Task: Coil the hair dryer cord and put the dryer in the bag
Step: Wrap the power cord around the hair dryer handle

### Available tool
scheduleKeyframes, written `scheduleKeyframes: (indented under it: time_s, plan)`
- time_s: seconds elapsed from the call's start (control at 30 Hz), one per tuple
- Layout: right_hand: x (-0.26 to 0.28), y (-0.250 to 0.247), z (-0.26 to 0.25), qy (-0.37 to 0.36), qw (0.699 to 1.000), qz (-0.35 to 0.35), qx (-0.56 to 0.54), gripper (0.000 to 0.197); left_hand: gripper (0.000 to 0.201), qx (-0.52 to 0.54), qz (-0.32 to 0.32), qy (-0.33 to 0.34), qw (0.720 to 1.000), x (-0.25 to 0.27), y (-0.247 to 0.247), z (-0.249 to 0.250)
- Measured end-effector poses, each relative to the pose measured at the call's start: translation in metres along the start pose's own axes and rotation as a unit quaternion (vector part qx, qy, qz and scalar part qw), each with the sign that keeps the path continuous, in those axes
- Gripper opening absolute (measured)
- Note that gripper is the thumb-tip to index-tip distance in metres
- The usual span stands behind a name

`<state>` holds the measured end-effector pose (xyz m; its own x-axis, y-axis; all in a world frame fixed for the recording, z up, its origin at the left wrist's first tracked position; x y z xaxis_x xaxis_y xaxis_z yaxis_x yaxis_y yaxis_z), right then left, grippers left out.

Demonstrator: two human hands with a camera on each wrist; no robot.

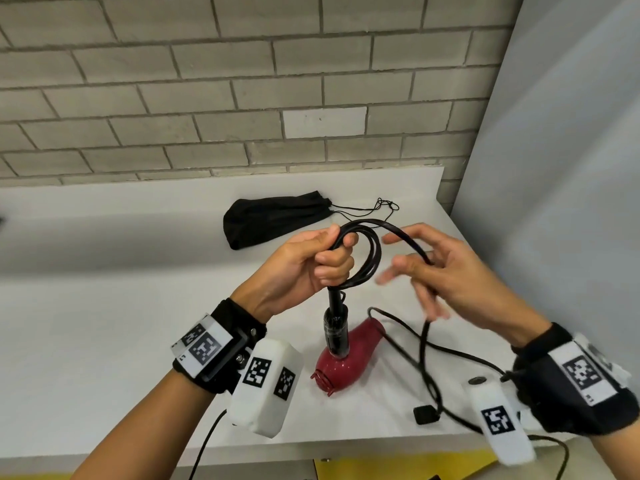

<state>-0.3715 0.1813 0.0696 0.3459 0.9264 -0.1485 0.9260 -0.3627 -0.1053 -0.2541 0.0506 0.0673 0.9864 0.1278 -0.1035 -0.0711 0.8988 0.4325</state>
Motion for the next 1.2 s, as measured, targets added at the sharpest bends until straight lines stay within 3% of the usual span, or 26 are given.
scheduleKeyframes:
  time_s: [0.07,0.17,0.27,0.33,0.43,0.5,0.67,0.73,1.0,1.2]
  plan:
    - [0.004,-0.023,-0.006,-0.015,1.0,0.012,0.019,0.021,0.026,-0.031,0.001,-0.014,0.999,0.002,-0.001,0.002]
    - [0.009,-0.045,-0.015,-0.019,0.995,-0.007,0.101,0.03,0.025,-0.073,-0.018,-0.034,0.997,0.004,0.003,0.001]
    - [0.015,-0.059,-0.024,-0.01,0.979,-0.02,0.201,0.017,0.025,-0.09,-0.019,-0.036,0.995,0.007,0.0,0.007]
    - [0.024,-0.076,-0.028,-0.022,0.965,0.0,0.261,0.016,0.025,-0.078,0.005,-0.032,0.996,0.011,-0.009,0.017]
    - [0.04,-0.099,-0.034,-0.031,0.936,0.038,0.348,0.034,0.026,-0.088,0.022,-0.028,0.996,0.015,-0.017,0.025]
    - [0.047,-0.099,-0.035,-0.03,0.907,0.058,0.416,0.034,0.028,-0.091,0.021,-0.023,0.995,0.014,-0.016,0.024]
    - [0.059,-0.052,-0.014,-0.116,0.766,0.074,0.628,0.033,0.026,-0.044,0.056,-0.009,0.997,0.01,-0.022,0.019]
    - [0.065,-0.031,-0.003,-0.141,0.734,0.063,0.662,0.029,0.026,-0.039,0.063,-0.006,0.997,0.01,-0.023,0.014]
    - [0.07,0.035,0.021,-0.23,0.661,-0.053,0.713,0.013,0.029,-0.027,0.053,-0.014,0.998,0.002,-0.012,-0.001]
    - [0.06,0.072,0.003,-0.284,0.659,-0.091,0.69,0.024,0.028,-0.033,0.046,-0.021,0.998,-0.002,-0.002,-0.007]
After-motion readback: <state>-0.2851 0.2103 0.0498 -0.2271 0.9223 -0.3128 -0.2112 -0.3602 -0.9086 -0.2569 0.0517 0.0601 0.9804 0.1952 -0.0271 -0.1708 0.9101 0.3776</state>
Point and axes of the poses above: each hand's wrist, its own x-axis away from the middle knuckle, its own y-axis out of the palm, z = x × y, the point moved 4 cm from there along -x, towards the middle knuckle
